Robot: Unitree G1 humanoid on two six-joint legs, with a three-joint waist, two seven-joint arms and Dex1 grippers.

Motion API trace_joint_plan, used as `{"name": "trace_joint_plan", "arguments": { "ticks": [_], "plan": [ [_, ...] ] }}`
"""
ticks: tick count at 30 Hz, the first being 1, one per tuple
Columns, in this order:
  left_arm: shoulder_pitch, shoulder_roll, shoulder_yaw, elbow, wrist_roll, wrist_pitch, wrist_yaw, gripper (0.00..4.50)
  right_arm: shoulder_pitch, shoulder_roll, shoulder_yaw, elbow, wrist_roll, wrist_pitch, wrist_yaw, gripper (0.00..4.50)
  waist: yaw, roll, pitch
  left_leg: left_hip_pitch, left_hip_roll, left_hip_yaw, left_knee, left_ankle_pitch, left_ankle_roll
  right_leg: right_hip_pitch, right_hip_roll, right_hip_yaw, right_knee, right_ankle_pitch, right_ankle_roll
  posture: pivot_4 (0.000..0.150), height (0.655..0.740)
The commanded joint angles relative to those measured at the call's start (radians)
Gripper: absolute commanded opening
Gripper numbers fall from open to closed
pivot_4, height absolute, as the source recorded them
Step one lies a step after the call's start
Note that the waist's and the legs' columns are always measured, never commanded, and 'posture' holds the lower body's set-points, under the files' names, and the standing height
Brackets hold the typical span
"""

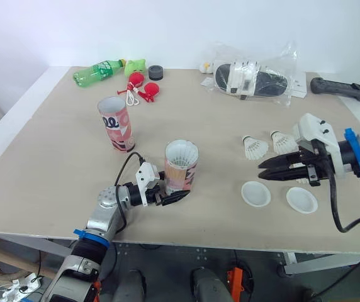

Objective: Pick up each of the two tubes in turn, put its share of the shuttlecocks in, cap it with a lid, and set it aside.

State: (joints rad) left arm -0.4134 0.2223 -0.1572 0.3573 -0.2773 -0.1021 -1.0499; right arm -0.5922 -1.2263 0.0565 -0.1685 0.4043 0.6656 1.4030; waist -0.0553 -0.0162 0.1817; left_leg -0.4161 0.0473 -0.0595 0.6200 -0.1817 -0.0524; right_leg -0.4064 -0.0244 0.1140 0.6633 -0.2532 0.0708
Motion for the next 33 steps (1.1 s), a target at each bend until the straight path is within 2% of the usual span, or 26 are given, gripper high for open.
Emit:
{"name": "trace_joint_plan", "arguments": {
  "ticks": [1,3,4,12,19,24,27,33],
  "plan": [
    [0.026,0.001,-0.02,0.024,0.0,0.036,-0.029,3.09,-0.093,0.01,0.148,0.088,-0.164,-0.075,0.031,3.52,-0.002,0.0,0.0,0.001,0.0,0.001,0.0,0.0,0.0,0.0,0.0,0.001,0.0,-0.001,-0.003,0.15,0.74],
    [0.025,-0.006,-0.023,0.027,-0.003,0.041,-0.03,3.09,-0.159,0.049,0.22,0.152,-0.23,-0.1,0.048,4.28,-0.005,0.001,0.0,0.001,0.0,0.002,0.0,0.0,-0.001,0.0,0.0,0.001,0.0,-0.001,-0.003,0.15,0.74],
    [0.023,-0.01,-0.023,0.03,-0.006,0.046,-0.034,3.09,-0.191,0.071,0.252,0.188,-0.26,-0.119,0.062,4.47,-0.005,0.001,0.0,0.001,0.0,0.003,0.0,0.001,-0.001,0.0,0.0,0.002,0.0,-0.001,-0.003,0.15,0.74],
    [0.019,-0.028,-0.035,0.052,0.012,0.05,-0.041,3.09,-0.41,0.257,0.443,0.56,-0.497,-0.323,0.127,4.47,0.007,0.002,-0.001,0.0,-0.001,0.002,0.0,0.001,-0.001,0.0,0.0,0.002,0.0,0.0,0.003,0.15,0.74],
    [0.028,-0.032,-0.034,0.047,0.023,0.042,-0.031,3.09,-0.419,0.294,0.481,0.647,-0.575,-0.432,0.194,4.47,0.01,0.003,-0.001,0.0,-0.001,0.001,-0.001,0.001,-0.001,0.001,-0.001,0.002,0.0,0.0,0.004,0.15,0.74],
    [0.035,-0.03,-0.03,0.047,0.026,0.035,-0.025,3.09,-0.421,0.325,0.489,0.727,-0.63,-0.473,0.168,4.47,0.007,0.004,-0.002,0.001,-0.001,0.001,-0.001,0.001,-0.001,0.001,-0.001,0.002,0.0,0.0,0.004,0.15,0.74],
    [0.034,-0.031,-0.03,0.051,0.029,0.031,-0.024,3.09,-0.422,0.348,0.488,0.761,-0.652,-0.486,0.168,3.63,0.007,0.005,-0.003,0.001,-0.001,0.001,-0.001,0.001,-0.001,0.002,0.0,0.002,0.0,0.0,0.004,0.15,0.74],
    [0.016,-0.031,-0.022,0.074,0.034,0.018,-0.014,3.09,-0.422,0.379,0.493,0.784,-0.667,-0.487,0.204,0.82,0.003,0.003,-0.004,0.009,-0.001,0.001,-0.001,0.0,-0.001,0.01,0.0,0.003,0.0,0.0,0.003,0.15,0.74]
  ]
}}
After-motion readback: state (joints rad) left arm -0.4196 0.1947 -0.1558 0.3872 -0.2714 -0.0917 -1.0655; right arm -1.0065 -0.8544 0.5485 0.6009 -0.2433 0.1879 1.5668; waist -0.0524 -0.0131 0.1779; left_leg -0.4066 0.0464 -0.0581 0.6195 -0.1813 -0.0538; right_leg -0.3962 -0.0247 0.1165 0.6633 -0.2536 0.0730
